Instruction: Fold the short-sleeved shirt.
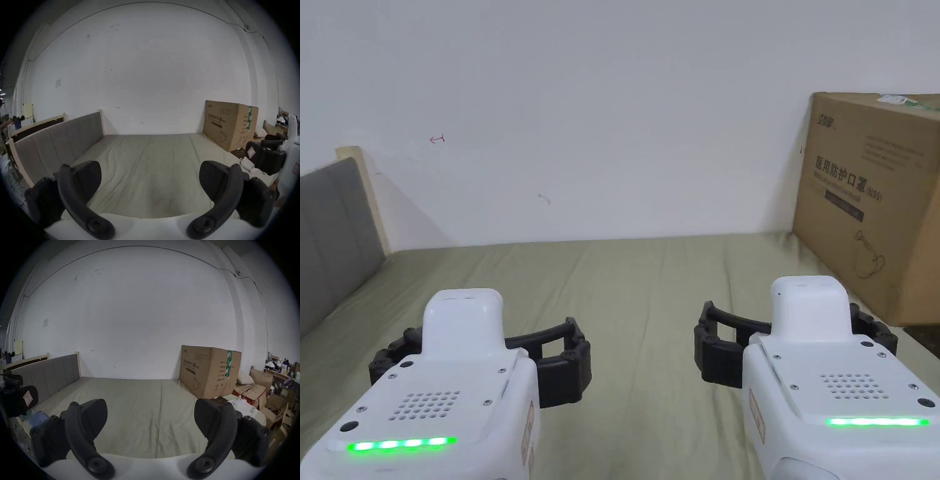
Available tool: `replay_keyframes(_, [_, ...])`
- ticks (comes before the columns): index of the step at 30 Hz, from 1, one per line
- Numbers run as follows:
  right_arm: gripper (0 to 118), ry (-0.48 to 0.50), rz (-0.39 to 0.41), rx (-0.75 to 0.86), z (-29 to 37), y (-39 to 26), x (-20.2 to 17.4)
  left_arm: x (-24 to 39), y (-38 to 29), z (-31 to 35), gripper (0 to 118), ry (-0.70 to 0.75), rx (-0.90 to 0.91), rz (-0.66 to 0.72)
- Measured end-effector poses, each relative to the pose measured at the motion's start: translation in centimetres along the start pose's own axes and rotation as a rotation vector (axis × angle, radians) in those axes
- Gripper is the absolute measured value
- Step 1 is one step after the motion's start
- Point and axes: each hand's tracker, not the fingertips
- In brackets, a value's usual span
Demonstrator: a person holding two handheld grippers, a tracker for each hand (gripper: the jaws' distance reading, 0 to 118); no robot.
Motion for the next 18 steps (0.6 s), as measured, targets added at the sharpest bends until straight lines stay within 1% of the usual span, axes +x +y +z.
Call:
replay_keyframes(2, [109, 0.001, 0.001, -0.002, 0.0, -0.1, 0.0, -0.3, 0.0, -0.1, 118, -0.032, -0.007, 0.041])
replay_keyframes(4, [109, -0.002, 0.000, -0.003, -0.1, -0.2, 0.0, -0.4, 0.0, -0.1, 118, -0.045, -0.008, 0.048])
replay_keyframes(9, [109, -0.004, 0.011, -0.010, -0.2, -0.3, -0.1, 0.3, -0.4, 0.0, 118, -0.017, 0.024, -0.016])
replay_keyframes(11, [109, 0.006, 0.003, -0.012, -0.2, -0.3, -0.1, 0.6, -0.5, -0.1, 118, 0.000, 0.005, -0.029])
replay_keyframes(18, [109, 0.021, 0.006, -0.025, -0.4, -0.5, -0.1, 0.7, -0.7, 0.0, 118, -0.023, 0.006, -0.015])
